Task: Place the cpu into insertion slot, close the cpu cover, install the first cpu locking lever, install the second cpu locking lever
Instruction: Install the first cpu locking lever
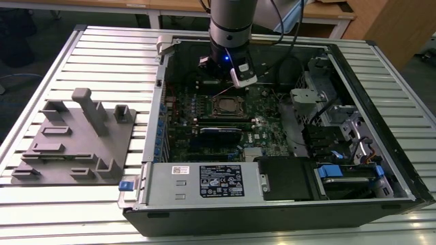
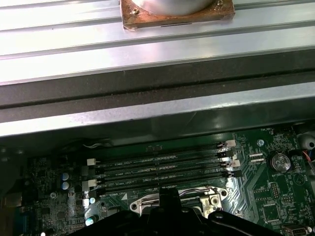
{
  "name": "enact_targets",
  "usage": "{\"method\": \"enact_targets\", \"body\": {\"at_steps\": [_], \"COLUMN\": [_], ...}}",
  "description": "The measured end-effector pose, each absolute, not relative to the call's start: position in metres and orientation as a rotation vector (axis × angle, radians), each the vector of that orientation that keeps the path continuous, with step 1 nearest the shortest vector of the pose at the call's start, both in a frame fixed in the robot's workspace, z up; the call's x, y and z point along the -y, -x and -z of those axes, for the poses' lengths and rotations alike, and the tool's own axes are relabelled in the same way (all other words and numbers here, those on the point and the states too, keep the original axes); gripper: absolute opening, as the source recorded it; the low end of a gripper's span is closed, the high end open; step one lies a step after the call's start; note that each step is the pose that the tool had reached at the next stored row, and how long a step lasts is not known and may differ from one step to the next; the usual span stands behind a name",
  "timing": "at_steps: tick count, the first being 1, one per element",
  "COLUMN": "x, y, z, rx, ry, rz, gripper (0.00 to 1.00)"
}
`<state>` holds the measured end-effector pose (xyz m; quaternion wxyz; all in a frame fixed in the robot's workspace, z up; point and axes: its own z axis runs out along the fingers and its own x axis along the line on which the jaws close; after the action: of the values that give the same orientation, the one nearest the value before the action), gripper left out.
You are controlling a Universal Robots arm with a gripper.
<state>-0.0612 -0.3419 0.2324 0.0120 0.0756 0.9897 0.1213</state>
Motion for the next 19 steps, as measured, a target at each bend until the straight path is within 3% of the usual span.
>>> {"method": "enact_targets", "body": {"at_steps": [19], "x": [0.3398], "y": [0.061], "z": [-0.2284], "rx": [-3.084], "ry": [-0.244], "rz": [-0.379], "gripper": [0.11]}}
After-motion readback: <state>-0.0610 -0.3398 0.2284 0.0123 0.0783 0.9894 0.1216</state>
